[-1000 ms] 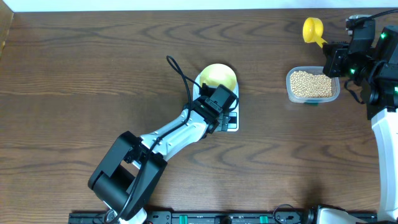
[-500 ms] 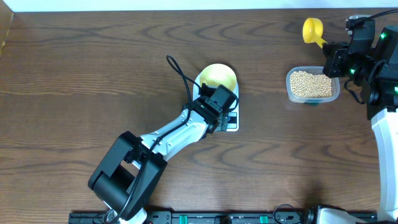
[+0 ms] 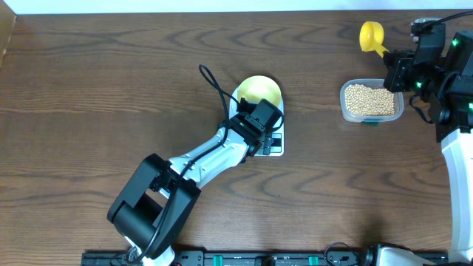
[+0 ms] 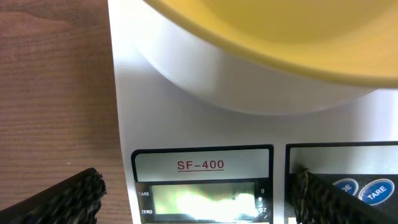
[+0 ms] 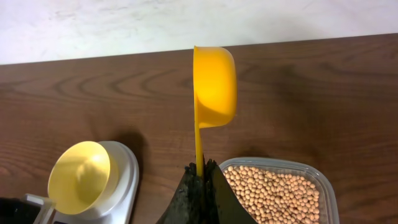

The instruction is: Scoop item into bowl and weigh 50g on scale

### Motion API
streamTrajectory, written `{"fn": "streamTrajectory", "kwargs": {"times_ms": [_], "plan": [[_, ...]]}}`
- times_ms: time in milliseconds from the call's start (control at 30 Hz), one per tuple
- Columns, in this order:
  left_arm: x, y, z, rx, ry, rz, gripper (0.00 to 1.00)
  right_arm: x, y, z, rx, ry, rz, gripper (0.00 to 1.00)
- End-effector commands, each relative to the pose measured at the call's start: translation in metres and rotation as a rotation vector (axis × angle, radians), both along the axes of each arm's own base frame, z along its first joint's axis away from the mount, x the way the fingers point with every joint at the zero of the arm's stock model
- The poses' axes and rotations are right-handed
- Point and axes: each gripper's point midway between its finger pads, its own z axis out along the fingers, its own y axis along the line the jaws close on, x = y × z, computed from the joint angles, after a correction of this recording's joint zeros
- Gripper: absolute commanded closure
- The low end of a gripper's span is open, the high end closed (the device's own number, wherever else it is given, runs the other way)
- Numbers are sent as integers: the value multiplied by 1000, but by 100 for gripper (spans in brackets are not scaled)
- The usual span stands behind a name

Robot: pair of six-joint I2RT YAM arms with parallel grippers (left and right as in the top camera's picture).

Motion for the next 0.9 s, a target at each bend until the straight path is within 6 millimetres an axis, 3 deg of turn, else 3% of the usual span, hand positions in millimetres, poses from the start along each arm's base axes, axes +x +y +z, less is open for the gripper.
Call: {"fn": "streamTrajectory", "kwargs": {"times_ms": [0, 600, 667, 733, 867], "plan": [[-35, 26, -56, 113, 169, -2, 0, 0, -3, 8, -8, -19, 3, 99], [-45, 34, -71, 147, 215, 3, 0, -1, -2, 6, -6, -10, 3, 99], [-42, 32, -60, 134, 204, 2, 0, -1, -2, 6, -6, -10, 3, 99], [-34, 25, -37, 100, 162, 1, 0, -1, -2, 6, -6, -10, 3, 99], [-27, -9, 24, -110, 87, -70, 0, -2, -2, 4, -5, -1, 3, 99]]}}
